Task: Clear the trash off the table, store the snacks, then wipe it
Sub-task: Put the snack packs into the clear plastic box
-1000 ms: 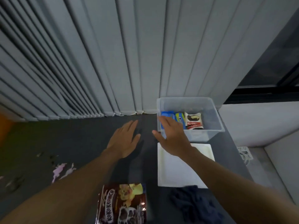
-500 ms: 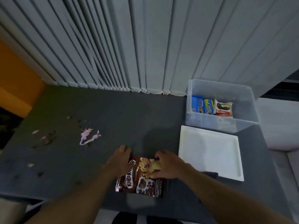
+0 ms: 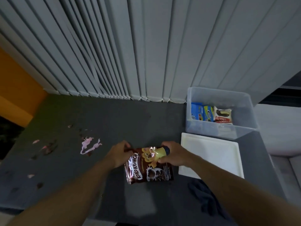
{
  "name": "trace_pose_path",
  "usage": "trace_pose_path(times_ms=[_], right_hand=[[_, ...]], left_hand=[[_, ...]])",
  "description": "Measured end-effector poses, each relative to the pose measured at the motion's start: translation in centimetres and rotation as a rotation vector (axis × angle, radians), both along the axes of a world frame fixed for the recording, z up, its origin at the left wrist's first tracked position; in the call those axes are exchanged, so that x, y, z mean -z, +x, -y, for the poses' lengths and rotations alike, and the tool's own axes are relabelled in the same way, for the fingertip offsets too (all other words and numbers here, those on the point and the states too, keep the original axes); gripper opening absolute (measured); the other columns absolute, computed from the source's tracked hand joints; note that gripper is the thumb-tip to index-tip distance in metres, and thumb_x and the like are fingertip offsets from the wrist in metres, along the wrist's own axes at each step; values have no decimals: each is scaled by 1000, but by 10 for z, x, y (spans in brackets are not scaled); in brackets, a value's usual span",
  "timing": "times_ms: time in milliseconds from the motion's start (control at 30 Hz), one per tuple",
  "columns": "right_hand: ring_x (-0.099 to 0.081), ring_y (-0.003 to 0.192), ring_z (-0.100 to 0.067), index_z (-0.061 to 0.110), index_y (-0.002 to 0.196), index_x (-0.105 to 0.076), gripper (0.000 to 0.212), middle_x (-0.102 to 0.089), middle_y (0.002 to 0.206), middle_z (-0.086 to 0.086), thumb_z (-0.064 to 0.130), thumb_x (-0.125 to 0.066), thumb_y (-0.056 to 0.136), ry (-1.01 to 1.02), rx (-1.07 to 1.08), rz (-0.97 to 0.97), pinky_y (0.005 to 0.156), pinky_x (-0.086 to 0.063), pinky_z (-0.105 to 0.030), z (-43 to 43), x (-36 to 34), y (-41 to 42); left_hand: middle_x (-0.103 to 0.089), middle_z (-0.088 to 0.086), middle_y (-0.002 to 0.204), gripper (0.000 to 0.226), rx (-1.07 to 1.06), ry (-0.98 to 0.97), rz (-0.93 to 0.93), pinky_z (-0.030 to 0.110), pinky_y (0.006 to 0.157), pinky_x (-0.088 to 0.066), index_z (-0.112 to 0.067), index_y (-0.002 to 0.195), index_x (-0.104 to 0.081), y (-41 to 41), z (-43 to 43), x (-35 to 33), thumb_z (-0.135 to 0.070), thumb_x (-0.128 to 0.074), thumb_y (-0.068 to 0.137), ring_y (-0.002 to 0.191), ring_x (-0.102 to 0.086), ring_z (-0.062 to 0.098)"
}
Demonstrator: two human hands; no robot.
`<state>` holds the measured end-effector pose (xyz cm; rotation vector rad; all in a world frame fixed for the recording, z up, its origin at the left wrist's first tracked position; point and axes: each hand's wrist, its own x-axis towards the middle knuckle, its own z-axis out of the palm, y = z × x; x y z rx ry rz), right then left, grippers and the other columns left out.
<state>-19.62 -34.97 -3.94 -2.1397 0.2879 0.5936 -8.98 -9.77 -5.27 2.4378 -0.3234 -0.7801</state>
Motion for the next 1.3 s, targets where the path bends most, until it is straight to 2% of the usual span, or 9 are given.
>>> trace_pose_path(times_ms=[167,300,533,667,767,867,967,1100,1300], right_hand=[[-66,85,-9,26,99,-62,35,-68,92,7,28,-85,72,52,133,158,72,-51,-27,31,-43,16],[-69,87,-7,34,103,-55,37,-69,95,12,32,-82,77,134,343,260,67,-54,-20,59,-69,21],[-70,97,-23,28,117,-54,45,-71,108,-5,31,-81,80,231,845,404,85,-59,-47,120,-97,17],[-72,89,-21,34,119,-60,34,-73,105,-2,30,-73,88,173,990,465,81,-61,-45,154,-108,14],[-72,77,-14,41,91,-63,17,-74,89,7,24,-66,93,98,1021,496,79,-61,-42,182,-117,12],[-68,83,-13,31,115,-61,21,-72,101,2,23,-62,95,9,1044,479,83,-58,-39,209,-117,13],[-67,94,-21,28,142,-43,47,-61,114,-1,27,-60,98,-25,1083,392,65,-56,-25,227,-112,14],[-63,81,-17,23,129,-55,32,-68,103,-2,26,-56,97,-161,1027,353,56,-42,-18,247,-94,15],[-60,97,-27,18,133,-51,37,-63,105,-7,27,-51,97,-208,928,167,82,-49,-36,252,-41,28]], left_hand=[[-67,-5,89,20,-94,-149,9,29,68,-52,-29,90,-54,20,30,-28,-16,-67,83,80,-66,10],[-66,-5,97,33,-156,-321,82,26,69,-52,-30,110,-44,35,74,-54,-14,-65,90,82,-66,8],[-65,-5,108,37,-54,-458,235,32,87,-54,-21,124,-49,49,173,-103,-9,-61,91,97,-65,15],[-59,-18,88,31,101,-462,348,20,74,-52,-23,105,-53,49,222,-121,0,-62,86,79,-60,0],[-64,4,98,21,207,-423,318,39,83,-57,-12,100,-55,50,258,-123,1,-60,84,89,-64,18],[-61,14,111,26,298,-400,265,49,91,-54,-9,107,-53,52,290,-121,1,-60,85,105,-61,30],[-58,12,116,31,323,-376,243,47,91,-56,-12,115,-52,53,314,-111,-4,-64,87,106,-62,27],[-53,6,120,41,381,-340,279,34,99,-46,-15,125,-48,58,329,-92,-14,-67,89,115,-54,22],[-25,10,158,65,511,-133,491,41,122,-18,-7,152,-22,69,322,-59,-34,-49,99,147,-18,26]])
